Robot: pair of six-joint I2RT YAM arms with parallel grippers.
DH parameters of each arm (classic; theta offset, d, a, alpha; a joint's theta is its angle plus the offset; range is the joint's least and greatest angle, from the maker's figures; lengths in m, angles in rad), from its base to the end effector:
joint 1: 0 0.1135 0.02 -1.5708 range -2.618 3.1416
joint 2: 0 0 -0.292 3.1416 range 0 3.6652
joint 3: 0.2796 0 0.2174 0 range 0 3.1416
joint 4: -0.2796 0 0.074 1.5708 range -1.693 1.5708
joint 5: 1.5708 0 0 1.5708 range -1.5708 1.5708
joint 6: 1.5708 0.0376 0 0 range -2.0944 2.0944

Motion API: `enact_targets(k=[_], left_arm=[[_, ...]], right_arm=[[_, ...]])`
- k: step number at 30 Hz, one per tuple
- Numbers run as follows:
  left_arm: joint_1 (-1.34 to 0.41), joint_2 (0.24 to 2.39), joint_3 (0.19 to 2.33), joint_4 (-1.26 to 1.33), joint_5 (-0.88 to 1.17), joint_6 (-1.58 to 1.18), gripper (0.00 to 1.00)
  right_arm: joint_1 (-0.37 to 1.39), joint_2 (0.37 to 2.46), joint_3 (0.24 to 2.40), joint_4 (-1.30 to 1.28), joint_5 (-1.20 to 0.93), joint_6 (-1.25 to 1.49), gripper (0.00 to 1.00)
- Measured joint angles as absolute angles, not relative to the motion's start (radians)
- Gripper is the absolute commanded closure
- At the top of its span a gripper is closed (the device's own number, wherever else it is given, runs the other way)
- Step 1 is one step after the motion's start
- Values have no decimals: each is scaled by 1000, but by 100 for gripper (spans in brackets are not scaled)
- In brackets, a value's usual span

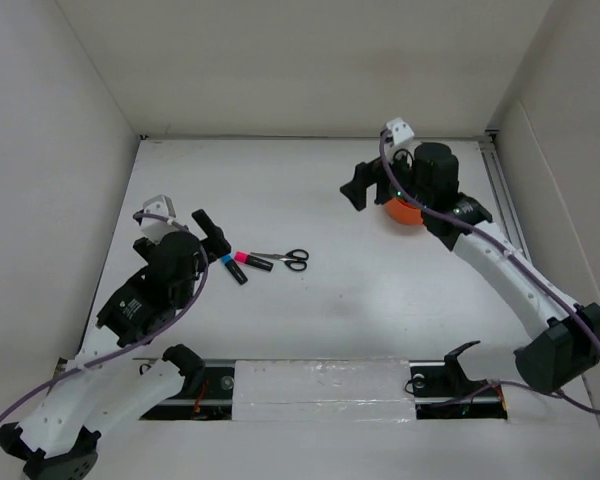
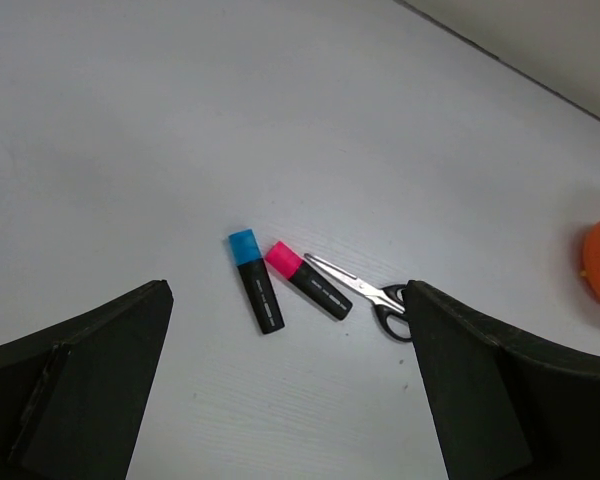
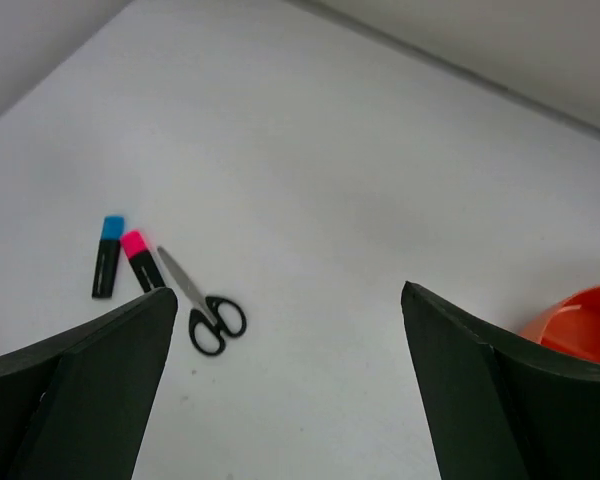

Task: Sort the stationery into containers
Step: Pick up the pen from the center of the board.

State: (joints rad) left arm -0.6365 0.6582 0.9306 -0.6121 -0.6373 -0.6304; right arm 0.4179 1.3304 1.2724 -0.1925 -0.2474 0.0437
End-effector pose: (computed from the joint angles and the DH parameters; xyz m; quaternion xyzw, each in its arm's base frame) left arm 0.0715 -0.0250 0.3714 -0.1785 0.7759 -0.1184 0.5934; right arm 0.2426 0.1178 0.4175 -0.2201 0.7561 0.2341 0.5701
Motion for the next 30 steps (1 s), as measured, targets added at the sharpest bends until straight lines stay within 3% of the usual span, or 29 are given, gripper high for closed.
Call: enact_targets(k=[8, 16, 22, 30], left_arm=[[-634, 909, 996, -696, -667, -838, 0], [-614, 1292, 1028, -680, -606, -995, 0], [-383, 1245, 912, -543, -482, -966, 3], [-375, 1354, 907, -516, -456, -974, 4]], right_arm=[[615, 1170, 992, -239, -75, 78, 2], [735, 936, 952, -252, -18, 118, 5], [780, 896, 902, -256, 2, 133, 5], [788, 879, 873, -268, 4, 138, 5]])
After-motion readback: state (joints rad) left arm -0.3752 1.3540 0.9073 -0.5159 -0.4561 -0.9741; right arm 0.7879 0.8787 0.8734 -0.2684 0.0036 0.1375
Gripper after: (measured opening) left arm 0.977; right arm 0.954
